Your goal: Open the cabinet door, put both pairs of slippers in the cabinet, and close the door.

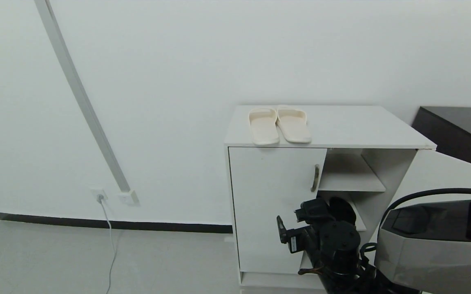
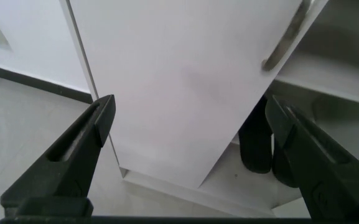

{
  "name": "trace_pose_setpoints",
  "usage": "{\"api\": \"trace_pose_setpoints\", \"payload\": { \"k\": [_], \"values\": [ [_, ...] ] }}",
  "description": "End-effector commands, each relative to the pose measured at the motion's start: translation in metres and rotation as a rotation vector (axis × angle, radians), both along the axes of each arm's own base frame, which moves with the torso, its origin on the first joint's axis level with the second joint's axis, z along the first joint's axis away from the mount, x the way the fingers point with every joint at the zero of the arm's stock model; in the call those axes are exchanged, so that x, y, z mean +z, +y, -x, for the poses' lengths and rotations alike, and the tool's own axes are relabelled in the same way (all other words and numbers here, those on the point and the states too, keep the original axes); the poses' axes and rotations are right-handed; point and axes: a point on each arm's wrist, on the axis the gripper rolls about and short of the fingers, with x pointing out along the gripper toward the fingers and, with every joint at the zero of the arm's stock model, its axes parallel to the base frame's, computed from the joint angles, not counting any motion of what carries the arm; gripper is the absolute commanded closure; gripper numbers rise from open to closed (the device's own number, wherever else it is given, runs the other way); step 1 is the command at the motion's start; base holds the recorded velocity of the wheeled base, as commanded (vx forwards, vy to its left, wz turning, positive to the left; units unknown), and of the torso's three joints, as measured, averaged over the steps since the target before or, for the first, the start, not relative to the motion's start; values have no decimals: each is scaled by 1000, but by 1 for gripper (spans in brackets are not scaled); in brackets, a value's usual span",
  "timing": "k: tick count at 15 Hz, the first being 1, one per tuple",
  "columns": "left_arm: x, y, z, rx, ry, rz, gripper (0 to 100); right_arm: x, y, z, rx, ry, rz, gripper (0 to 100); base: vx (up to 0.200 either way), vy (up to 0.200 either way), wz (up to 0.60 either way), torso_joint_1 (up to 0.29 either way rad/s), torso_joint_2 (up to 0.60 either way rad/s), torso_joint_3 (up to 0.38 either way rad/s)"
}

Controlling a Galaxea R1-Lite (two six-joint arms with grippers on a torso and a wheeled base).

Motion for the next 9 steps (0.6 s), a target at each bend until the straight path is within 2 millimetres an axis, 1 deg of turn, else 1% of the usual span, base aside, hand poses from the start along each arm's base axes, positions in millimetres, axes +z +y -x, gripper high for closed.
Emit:
{"api": "trace_pose_setpoints", "payload": {
  "k": [1,6,9],
  "values": [
    [0,0,0,0,1,2,100,0,0,0,0,0,1,0,0,0,0,217,-515,-315],
    [0,0,0,0,1,2,100,0,0,1,2,0,1,0,0,0,0,237,-556,-323],
    [0,0,0,0,1,0,100,0,0,1,0,0,1,0,0,0,0,266,-603,-336]
  ]
}}
